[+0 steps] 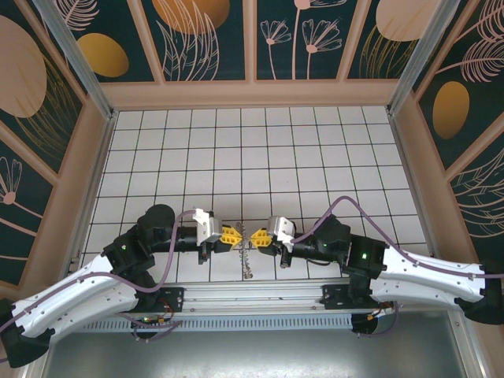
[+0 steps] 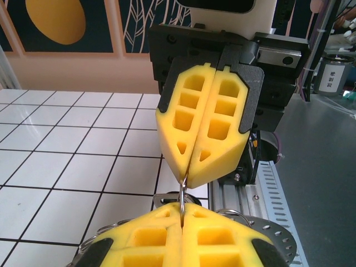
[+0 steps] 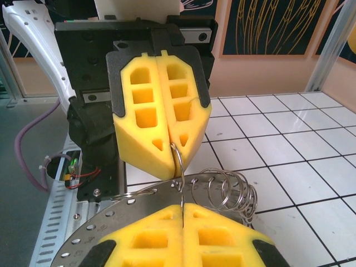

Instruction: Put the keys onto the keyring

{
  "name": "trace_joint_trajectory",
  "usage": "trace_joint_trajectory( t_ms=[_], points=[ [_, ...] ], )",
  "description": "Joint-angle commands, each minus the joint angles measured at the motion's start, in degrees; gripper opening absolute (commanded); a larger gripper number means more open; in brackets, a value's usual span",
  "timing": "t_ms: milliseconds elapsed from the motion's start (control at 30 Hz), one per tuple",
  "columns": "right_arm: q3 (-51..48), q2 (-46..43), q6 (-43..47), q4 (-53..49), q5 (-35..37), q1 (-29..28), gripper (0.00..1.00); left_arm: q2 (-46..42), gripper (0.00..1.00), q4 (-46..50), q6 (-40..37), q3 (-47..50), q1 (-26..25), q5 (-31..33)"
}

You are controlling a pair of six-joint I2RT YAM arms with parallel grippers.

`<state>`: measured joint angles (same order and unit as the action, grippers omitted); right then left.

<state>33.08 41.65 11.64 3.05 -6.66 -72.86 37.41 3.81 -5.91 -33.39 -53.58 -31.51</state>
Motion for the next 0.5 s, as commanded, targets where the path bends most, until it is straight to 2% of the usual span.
trace_joint_trajectory(
  t_ms=[0,467],
  points=[
    [0.5,0.0,-0.3,2.4,-1.2,0.0,0.00,-0.2,0.00,-0.8,-1.0,-1.9,-0.3,-0.6],
    [0.2,-0.1,-0.3,3.1,-1.2,0.3,0.00,0.1,0.00,-0.8,-0.9,-1.9,-0.2,-0.7]
  ],
)
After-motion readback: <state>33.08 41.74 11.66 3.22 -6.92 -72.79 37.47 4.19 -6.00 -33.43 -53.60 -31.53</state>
